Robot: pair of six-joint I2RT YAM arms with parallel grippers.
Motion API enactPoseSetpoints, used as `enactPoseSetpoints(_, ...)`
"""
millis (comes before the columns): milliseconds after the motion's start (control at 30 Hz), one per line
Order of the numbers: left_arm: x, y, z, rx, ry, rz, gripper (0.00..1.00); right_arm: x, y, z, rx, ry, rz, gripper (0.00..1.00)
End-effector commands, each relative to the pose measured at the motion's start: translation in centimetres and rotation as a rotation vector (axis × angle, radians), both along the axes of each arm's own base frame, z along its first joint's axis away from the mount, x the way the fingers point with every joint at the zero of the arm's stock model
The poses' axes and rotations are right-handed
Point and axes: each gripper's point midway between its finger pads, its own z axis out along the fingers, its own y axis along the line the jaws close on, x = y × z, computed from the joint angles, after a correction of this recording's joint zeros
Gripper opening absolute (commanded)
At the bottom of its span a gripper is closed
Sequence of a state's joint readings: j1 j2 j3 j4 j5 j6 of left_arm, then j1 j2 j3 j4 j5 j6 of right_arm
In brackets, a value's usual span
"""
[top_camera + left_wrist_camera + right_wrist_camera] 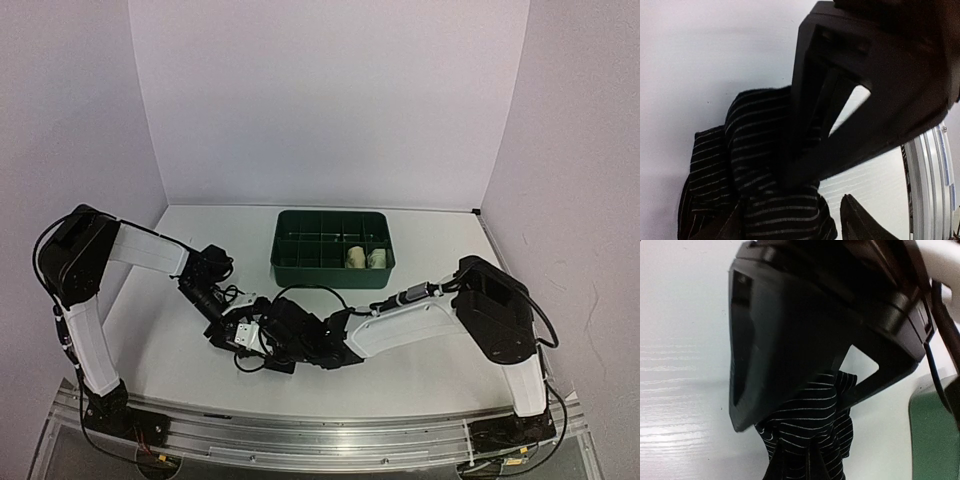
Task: Roll the underwear
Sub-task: Roll the underwear to the center of the board.
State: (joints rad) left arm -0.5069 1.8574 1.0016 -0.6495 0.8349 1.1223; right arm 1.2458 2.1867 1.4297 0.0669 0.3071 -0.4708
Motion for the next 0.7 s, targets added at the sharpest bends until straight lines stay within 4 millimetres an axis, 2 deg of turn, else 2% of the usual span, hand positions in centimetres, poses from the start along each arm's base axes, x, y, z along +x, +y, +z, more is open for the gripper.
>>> enactPoseSetpoints(0, 0.3, 2.3, 1.6, 0.023, -0.114, -0.064, 0.66, -2.7, -8.2, -5.7, -0.254, 0.252, -0.138, 0.00)
enactPoseSetpoints(133, 1.6, 3.9, 1.6, 0.028, -0.306, -0.107, 0.69, -4.6, -9.5, -5.5, -0.257, 0.382, -0.186, 0.00)
enactPoseSetpoints(267, 2.0, 4.2, 2.6, -0.019, -0.517, -0.146, 0.69, -6.2, -9.5, -5.3, -0.236, 0.521, -0.242, 0.00)
enactPoseSetpoints(333, 2.2, 3.9, 3.4, -0.057, -0.591, -0.143, 0.69, -6.4, -9.4, -5.1, -0.217, 0.589, -0.291, 0.00)
enactPoseSetpoints(433, 1.5, 3.3, 4.3, -0.106, -0.660, -0.160, 0.69, -6.3, -9.0, -5.0, -0.165, 0.737, -0.396, 0.00)
enactPoseSetpoints(567, -0.2, 1.1, 5.2, -0.182, -0.758, -0.200, 0.73, -5.4, -7.1, -5.3, -0.114, 0.866, -0.439, 0.00)
enactPoseSetpoints(667, -1.8, -0.5, 5.1, -0.213, -0.782, -0.227, 0.76, -4.7, -5.8, -5.5, -0.084, 0.922, -0.421, 0.00)
